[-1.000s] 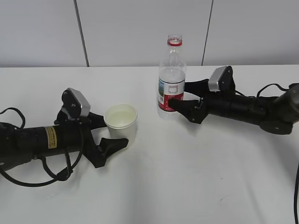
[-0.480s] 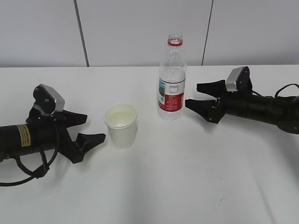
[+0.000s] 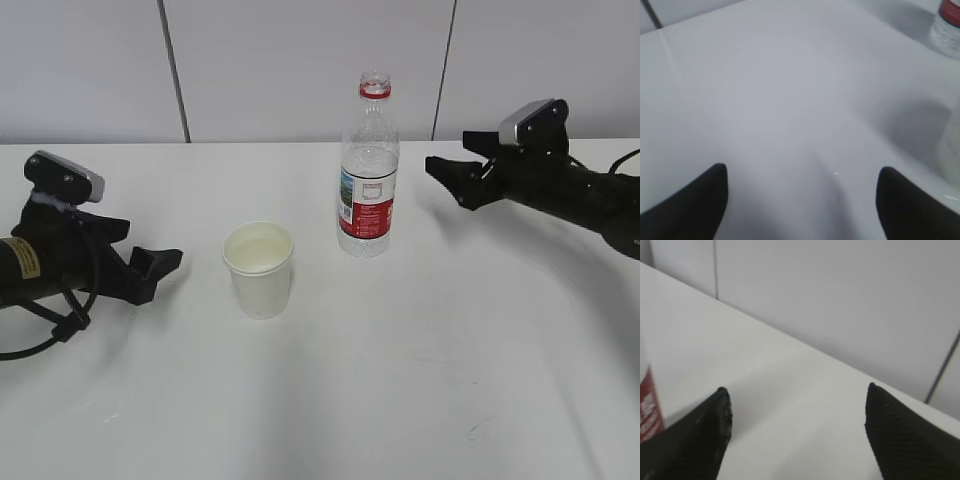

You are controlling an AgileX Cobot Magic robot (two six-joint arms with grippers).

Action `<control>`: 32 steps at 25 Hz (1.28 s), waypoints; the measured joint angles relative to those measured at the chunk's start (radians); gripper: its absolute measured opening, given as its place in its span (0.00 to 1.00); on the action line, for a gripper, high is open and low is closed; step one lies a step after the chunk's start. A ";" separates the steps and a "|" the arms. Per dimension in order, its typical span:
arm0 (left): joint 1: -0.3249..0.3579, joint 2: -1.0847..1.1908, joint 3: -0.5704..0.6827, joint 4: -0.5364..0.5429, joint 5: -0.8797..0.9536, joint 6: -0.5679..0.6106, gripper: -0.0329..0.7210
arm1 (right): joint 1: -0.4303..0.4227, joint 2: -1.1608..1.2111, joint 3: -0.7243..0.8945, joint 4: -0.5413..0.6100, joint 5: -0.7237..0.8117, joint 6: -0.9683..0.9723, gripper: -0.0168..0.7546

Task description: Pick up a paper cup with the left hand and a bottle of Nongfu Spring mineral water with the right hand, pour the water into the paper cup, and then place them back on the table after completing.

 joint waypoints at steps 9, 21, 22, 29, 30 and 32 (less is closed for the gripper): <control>0.000 -0.143 -0.042 -0.244 0.296 0.060 0.78 | 0.000 -0.189 0.000 0.121 0.392 -0.016 0.79; -0.006 -0.164 -0.346 -0.299 1.184 0.064 0.78 | 0.000 -0.361 -0.118 0.229 1.334 0.082 0.79; -0.007 -0.164 -0.379 -0.311 1.264 0.064 0.78 | 0.005 -0.363 -0.135 0.241 1.400 0.082 0.79; -0.007 -0.174 -0.547 -0.333 1.591 0.078 0.78 | 0.021 -0.363 -0.287 0.617 1.814 -0.198 0.79; -0.007 -0.181 -0.562 -0.350 1.619 0.101 0.78 | 0.021 -0.363 -0.310 0.670 1.869 -0.233 0.79; -0.007 -0.192 -0.600 -0.437 1.660 0.181 0.78 | 0.024 -0.363 -0.369 0.736 1.976 -0.291 0.79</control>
